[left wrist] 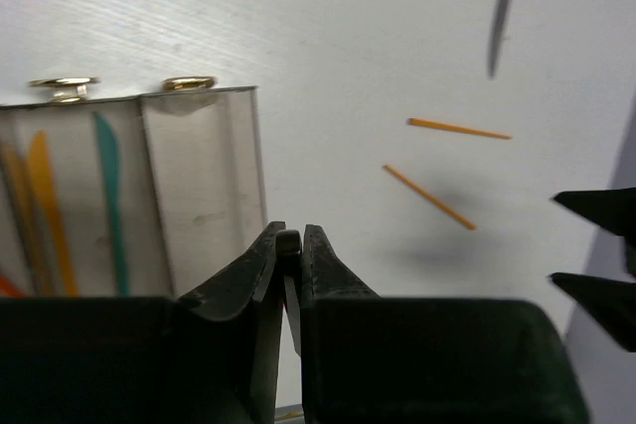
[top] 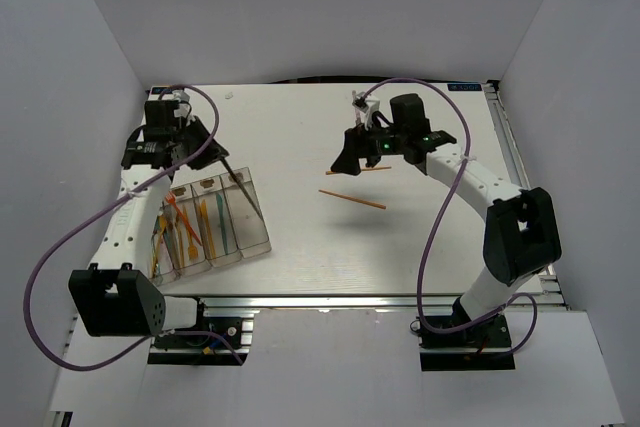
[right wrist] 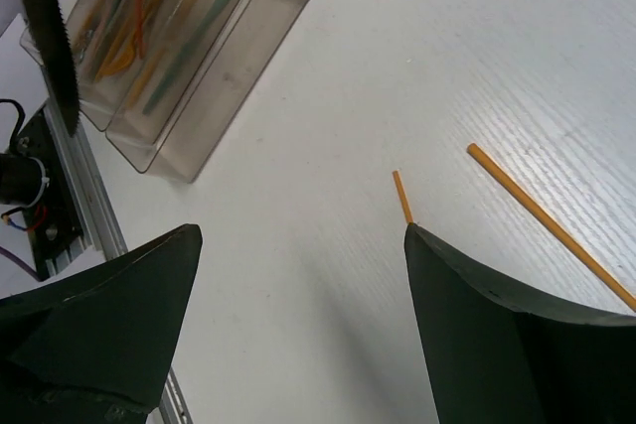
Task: Sort the eating utensils into containers
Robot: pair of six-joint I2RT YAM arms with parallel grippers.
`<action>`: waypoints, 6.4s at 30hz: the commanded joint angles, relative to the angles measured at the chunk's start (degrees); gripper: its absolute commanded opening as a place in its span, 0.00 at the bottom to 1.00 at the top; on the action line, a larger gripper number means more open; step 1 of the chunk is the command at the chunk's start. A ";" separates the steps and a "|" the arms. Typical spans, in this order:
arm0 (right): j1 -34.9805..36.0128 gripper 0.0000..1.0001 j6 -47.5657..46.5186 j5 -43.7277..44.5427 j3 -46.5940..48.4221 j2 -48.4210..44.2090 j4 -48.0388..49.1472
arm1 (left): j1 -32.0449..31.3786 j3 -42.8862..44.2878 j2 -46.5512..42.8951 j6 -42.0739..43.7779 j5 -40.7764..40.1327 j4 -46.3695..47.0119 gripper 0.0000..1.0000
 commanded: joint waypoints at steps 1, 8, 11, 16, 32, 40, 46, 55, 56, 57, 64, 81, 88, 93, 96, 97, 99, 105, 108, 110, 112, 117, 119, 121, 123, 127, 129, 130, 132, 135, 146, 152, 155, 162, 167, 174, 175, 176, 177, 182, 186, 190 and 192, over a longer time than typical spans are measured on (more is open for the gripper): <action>-1.14 0.89 -1.84 -0.83 2.17 -0.10 0.14 | 0.95 3.55 0.46 10.45 -5.95 -15.62 0.00; -2.29 0.89 -2.19 -0.83 3.32 0.42 -0.48 | 4.03 4.17 5.30 16.42 -16.67 -16.97 0.00; -2.64 0.89 -2.19 -0.83 3.41 0.51 -0.57 | 4.03 3.29 6.98 17.92 -19.15 -15.21 0.00; -2.82 0.89 -2.19 -0.48 2.97 0.42 -0.83 | 4.11 2.76 8.56 18.45 -18.90 -12.22 0.00; -6.33 0.89 -10.02 10.24 21.23 16.67 -5.04 | 4.11 -6.21 3.29 13.97 -17.13 -9.23 0.69; -6.69 0.90 -3.26 28.50 35.03 29.23 -5.13 | 4.11 -1.47 -0.40 13.44 -15.74 -9.32 0.89; -6.69 0.89 -3.60 37.32 43.56 37.42 -1.63 | 4.20 -0.32 -5.06 10.72 -10.56 -5.99 0.98; -5.98 0.76 -1.23 43.72 52.79 48.85 4.61 | 4.11 -4.01 -10.16 4.65 -5.80 -1.85 0.98; -5.72 0.75 -1.23 44.69 54.63 50.68 5.84 | 4.11 -4.01 -10.33 4.65 -5.88 -1.85 0.98; -5.72 0.74 -1.23 45.48 55.60 51.66 5.85 | 4.11 -4.10 -10.34 4.65 -6.06 -1.85 0.98; -5.11 0.63 0.88 44.87 59.83 57.02 6.65 | 4.20 -3.31 -9.81 4.74 -7.11 -2.20 0.98; -5.89 0.09 0.01 36.02 52.90 53.87 -2.50 | 4.11 -1.28 -8.49 2.90 -4.39 -0.62 0.98; -6.77 0.00 -1.66 29.86 54.73 49.92 -2.06 | 4.11 -5.92 -11.30 -1.23 2.36 3.85 0.98; -7.30 0.00 -1.32 22.04 50.10 41.85 -0.66 | 4.11 -14.45 -13.50 -11.05 13.42 17.09 0.98; -7.39 0.00 0.00 19.40 45.52 36.75 1.63 | 3.15 -17.72 -13.50 -15.37 15.82 22.83 0.98; -7.48 0.00 0.44 18.78 43.42 35.77 1.81 | 2.63 -17.98 -13.06 -15.73 16.00 23.63 0.98; -7.48 0.00 1.84 16.59 42.00 33.40 1.28 | 1.13 -17.64 -12.36 -16.96 16.00 25.30 0.98; -6.16 0.00 8.78 4.82 31.11 24.80 -0.30 | -7.48 -17.72 -8.23 -20.30 13.11 31.45 0.98; -4.32 0.00 11.60 0.68 23.73 19.70 1.01 | -11.52 -17.63 -5.25 -22.15 10.73 33.92 0.96; -2.65 0.00 14.06 -1.00 20.65 17.40 2.51 | -13.54 -17.37 -3.84 -22.94 9.42 34.62 0.94; -1.42 0.00 15.29 -2.06 16.95 14.50 3.82 | -14.60 -17.02 -2.25 -23.47 8.53 35.42 0.92; 2.27 0.00 18.89 -2.50 12.64 10.53 6.55 | -16.63 -16.14 0.03 -25.23 6.69 35.68 0.86; 3.68 0.00 20.03 -2.59 11.76 9.48 7.52 | -17.15 -16.05 0.82 -25.93 6.42 35.51 0.82; 5.08 0.00 21.00 -2.50 10.70 8.60 8.48 | -17.68 -16.14 1.27 -26.46 5.81 35.33 0.78; 6.31 0.00 21.27 -2.50 9.91 7.99 8.66 | -18.03 -16.23 1.53 -26.72 5.19 34.72 0.75; 8.42 0.00 21.36 -2.23 9.21 6.49 8.66 | -18.30 -16.40 1.18 -27.25 4.14 33.93 0.70; 9.31 0.00 21.19 -2.06 9.03 6.23 8.66 | -18.39 -16.40 1.09 -27.16 3.44 33.23 0.67; 9.66 0.00 20.92 -1.88 9.03 5.79 8.66 | -18.39 -16.49 0.83 -27.25 3.26 32.87 0.67; 10.10 0.00 20.48 -1.71 8.94 5.70 8.66 | -18.39 -16.66 0.48 -27.25 2.91 32.61 0.67; 10.80 0.00 20.13 -1.71 8.50 5.08 8.66 | -18.39 -16.84 -0.05 -27.43 2.20 32.17 0.63; 12.12 0.00 19.08 -0.66 7.10 3.32 8.66 | -18.39 -17.72 -0.84 -28.04 1.32 31.64 0.39; 12.12 0.04 17.93 0.40 7.97 4.47 8.23 | -18.30 -17.54 -1.89 -26.64 2.20 30.68 0.10; 12.04 0.30 15.57 -0.12 9.11 4.99 7.35 | -18.21 -15.54 -2.60 -22.34 0.45 24.98 0.03; 9.93 0.89 9.51 -1.35 9.03 3.94 5.06 | -6.91 -10.35 -8.83 -5.49 -2.64 3.98 0.00; 6.59 0.89 5.72 -5.13 7.63 3.59 4.10 | 1.91 -3.41 -9.55 7.62 -7.28 -11.23 0.00; 2.02 0.89 -0.16 -11.46 6.92 2.89 4.45 | 4.73 0.21 -2.17 16.69 -18.79 -17.49 0.00; 1.67 0.89 -1.04 -12.77 6.92 2.71 4.10 | 4.73 0.12 -0.94 17.39 -19.94 -16.97 0.00; 1.40 0.89 -2.18 -13.65 6.92 2.62 3.92 | 4.73 -0.05 -0.41 17.83 -20.90 -16.53 0.00; 0.88 0.89 -4.54 -14.53 7.01 2.45 3.57 | 4.73 -0.14 -0.06 18.53 -22.04 -15.22 0.00; -0.09 0.89 -8.78 -17.26 6.31 1.83 2.86 | 4.73 -1.02 3.19 19.51 -21.01 -11.43 0.00; -0.62 0.90 -18.41 -20.24 7.62 2.18 -2.03 | 4.73 -1.63 4.60 18.46 -19.60 -9.06 0.03; -1.15 0.89 -31.08 -22.63 10.25 3.32 -10.04 | 4.82 -2.51 4.61 17.57 -19.24 -8.09 0.24; -1.24 0.89 -33.21 -19.92 10.17 3.94 -11.20 | 4.73 -3.39 4.00 17.31 -19.16 -7.65 0.36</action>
